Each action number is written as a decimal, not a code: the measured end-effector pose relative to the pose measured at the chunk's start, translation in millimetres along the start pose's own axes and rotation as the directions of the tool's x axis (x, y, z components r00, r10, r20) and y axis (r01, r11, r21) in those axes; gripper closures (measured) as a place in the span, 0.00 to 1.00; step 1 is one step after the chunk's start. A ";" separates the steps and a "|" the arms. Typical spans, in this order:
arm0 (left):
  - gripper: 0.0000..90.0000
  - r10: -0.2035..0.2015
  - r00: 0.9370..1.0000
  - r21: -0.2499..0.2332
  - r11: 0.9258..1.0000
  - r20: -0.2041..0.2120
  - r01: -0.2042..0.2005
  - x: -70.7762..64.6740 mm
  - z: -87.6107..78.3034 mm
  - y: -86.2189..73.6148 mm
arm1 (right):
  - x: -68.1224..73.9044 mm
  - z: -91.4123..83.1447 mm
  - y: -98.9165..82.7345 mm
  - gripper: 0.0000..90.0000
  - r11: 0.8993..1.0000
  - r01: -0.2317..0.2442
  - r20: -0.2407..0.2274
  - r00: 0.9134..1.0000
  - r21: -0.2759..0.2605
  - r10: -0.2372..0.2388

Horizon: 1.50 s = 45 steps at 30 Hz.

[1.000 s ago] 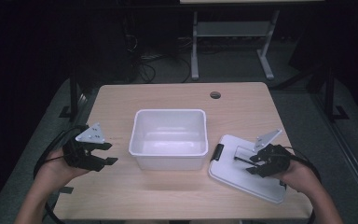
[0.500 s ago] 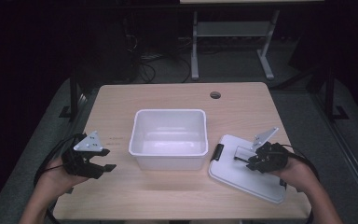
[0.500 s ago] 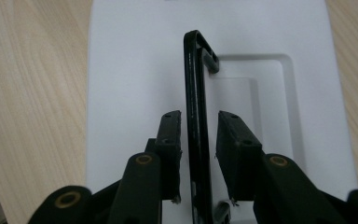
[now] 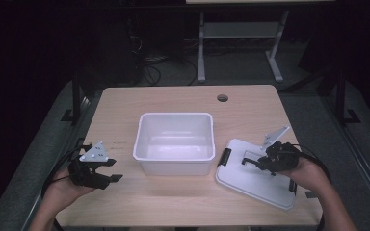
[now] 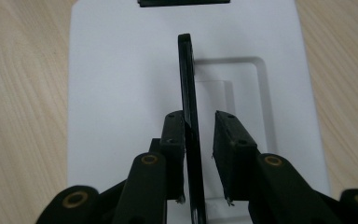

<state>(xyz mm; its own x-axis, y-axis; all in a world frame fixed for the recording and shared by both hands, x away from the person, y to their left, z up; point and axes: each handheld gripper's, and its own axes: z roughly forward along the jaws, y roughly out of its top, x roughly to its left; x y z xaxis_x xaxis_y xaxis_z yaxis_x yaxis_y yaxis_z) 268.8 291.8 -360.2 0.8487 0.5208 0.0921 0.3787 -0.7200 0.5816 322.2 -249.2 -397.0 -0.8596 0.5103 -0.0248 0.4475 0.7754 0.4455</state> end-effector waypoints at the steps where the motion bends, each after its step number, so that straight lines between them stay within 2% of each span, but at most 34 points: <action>1: 0.47 -0.002 1.000 -0.001 1.000 0.000 0.002 -0.4 0.6 -1.4 | -0.7 0.0 -0.1 0.82 1.000 -0.001 -0.002 1.000 -0.003 0.001; 11: 0.46 -0.023 0.999 -0.004 1.000 0.029 0.023 -3.8 13.0 -13.3 | -7.0 0.6 0.8 0.84 1.000 -0.026 0.010 1.000 0.004 0.026; 22: 0.45 -0.026 0.999 -0.007 1.000 0.031 0.026 -3.8 20.0 -19.9 | -10.7 4.3 1.1 0.88 0.999 -0.031 -0.007 1.000 0.017 0.031; 27: 0.45 -0.026 0.999 -0.017 0.999 0.044 0.027 -3.3 23.8 -22.7 | -11.8 4.1 0.7 0.90 1.000 -0.017 -0.025 1.000 0.014 0.018; 34: 0.43 -0.014 0.999 0.012 1.000 0.048 0.014 -6.2 33.5 -23.6 | -13.0 3.9 0.3 0.93 1.000 0.000 -0.043 0.999 -0.003 0.000; 38: 0.42 -0.023 0.998 -0.001 1.000 0.058 0.023 -7.0 36.1 -23.9 | -12.7 3.4 -0.6 0.94 1.000 0.014 -0.046 0.999 -0.006 -0.014; 45: 0.40 -0.026 0.999 -0.023 0.999 0.048 0.027 -10.3 36.0 -25.8 | -11.0 -2.5 -4.0 0.94 1.000 0.025 -0.043 0.999 -0.009 -0.025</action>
<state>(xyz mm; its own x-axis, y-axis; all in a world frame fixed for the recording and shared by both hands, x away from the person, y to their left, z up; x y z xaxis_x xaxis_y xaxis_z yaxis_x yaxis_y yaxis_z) 263.6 288.5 -405.3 0.8553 0.5166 0.0384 0.3926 -0.6948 0.6026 329.3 -258.8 -396.3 -0.8805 0.4741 0.0023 0.4236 0.7845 0.4529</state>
